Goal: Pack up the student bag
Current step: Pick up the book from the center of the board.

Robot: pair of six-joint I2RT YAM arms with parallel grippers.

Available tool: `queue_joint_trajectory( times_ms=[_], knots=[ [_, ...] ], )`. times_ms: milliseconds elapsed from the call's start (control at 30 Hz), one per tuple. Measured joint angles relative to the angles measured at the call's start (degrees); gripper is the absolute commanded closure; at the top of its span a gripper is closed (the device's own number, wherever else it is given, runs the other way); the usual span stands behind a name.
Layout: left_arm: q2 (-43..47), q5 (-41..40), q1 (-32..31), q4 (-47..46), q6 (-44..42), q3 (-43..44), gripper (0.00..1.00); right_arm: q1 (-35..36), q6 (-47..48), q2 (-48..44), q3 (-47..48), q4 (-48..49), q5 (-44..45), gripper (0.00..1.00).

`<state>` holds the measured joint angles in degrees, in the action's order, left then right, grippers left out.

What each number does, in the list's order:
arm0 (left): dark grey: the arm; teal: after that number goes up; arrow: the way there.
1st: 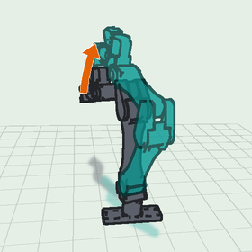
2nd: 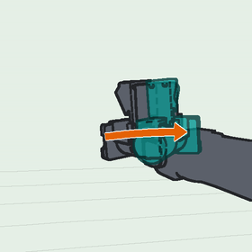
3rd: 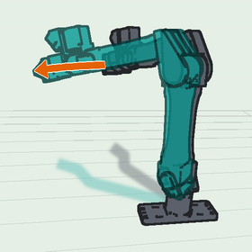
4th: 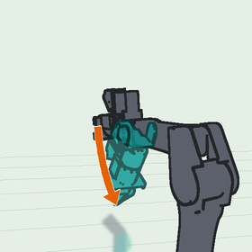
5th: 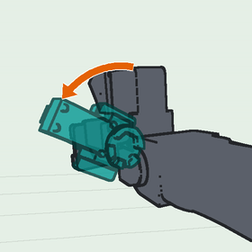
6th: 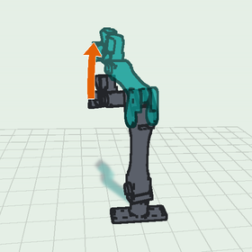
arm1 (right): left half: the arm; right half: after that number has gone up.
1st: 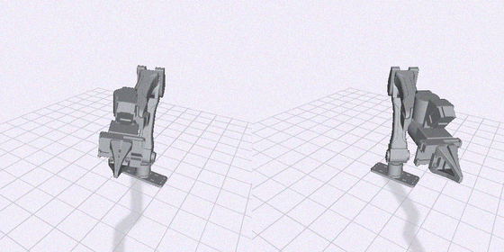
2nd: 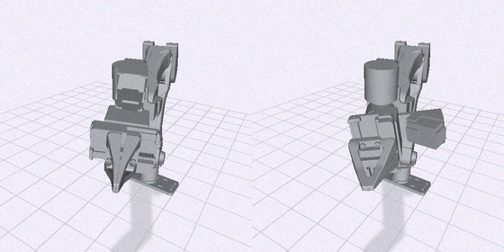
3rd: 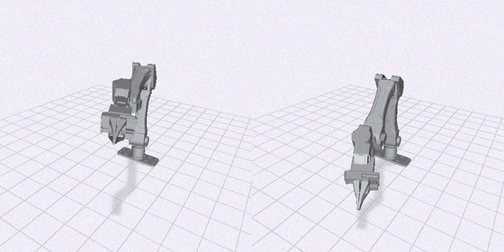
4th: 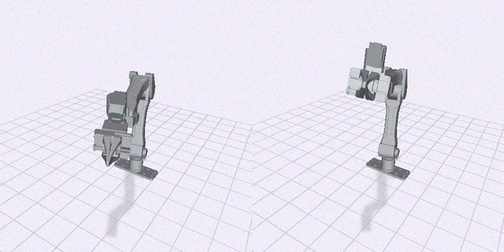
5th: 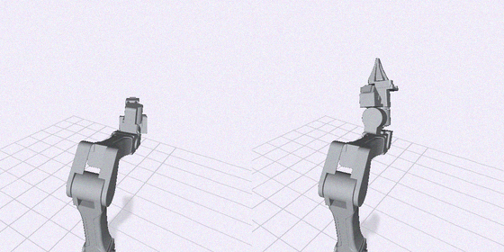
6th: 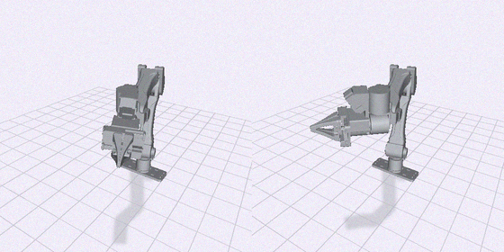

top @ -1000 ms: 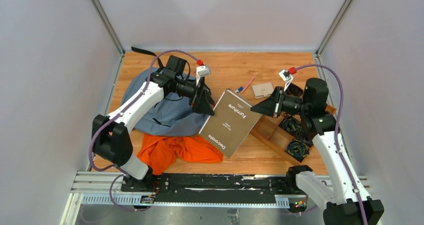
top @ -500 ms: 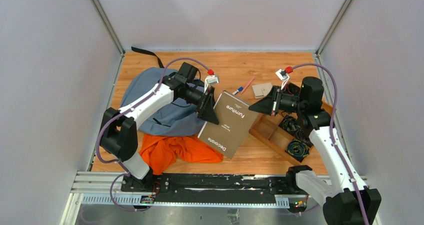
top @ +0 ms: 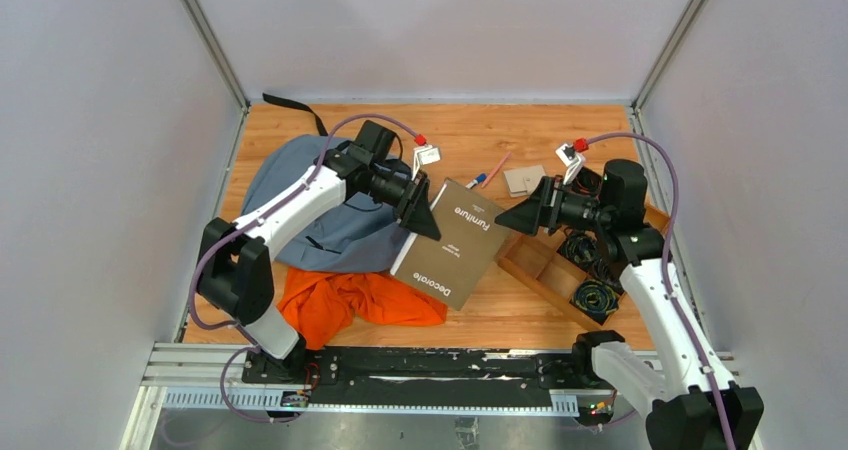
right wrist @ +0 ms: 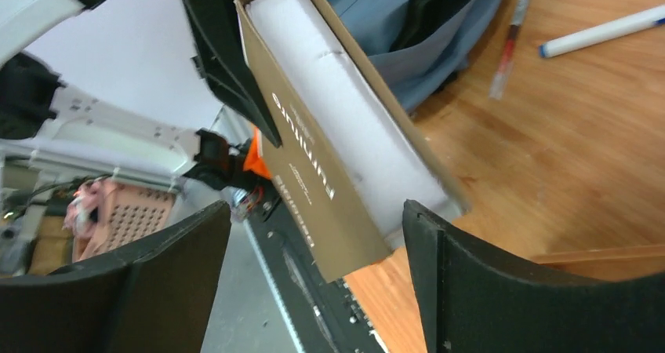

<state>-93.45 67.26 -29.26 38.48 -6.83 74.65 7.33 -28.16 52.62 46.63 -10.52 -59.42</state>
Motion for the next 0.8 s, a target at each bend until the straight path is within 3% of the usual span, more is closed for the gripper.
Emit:
queue_joint_trajectory(
  times_ms=[167, 433, 600, 800],
  knots=[
    [5.1, -13.9, -0.2, -7.2, 15.2, 0.3, 1.0, 0.0, 2.3, -5.4, 0.2, -5.8, 10.6, 0.09],
    [17.4, -46.0, -0.1, -11.5, 45.2, 1.8, 1.0, 0.0, 5.2, -11.0, 0.8, -13.4, 24.2, 0.06],
    [21.7, -54.7, 0.0, -11.8, 63.5, -1.3, 1.0, 0.0, 5.6, -11.7, 0.6, -14.8, 27.0, 0.06],
    [17.4, -59.6, 0.0, -2.1, 73.7, 4.0, 1.0, 1.0, 4.4, -12.4, -1.6, -12.6, 27.7, 0.07]
  ],
)
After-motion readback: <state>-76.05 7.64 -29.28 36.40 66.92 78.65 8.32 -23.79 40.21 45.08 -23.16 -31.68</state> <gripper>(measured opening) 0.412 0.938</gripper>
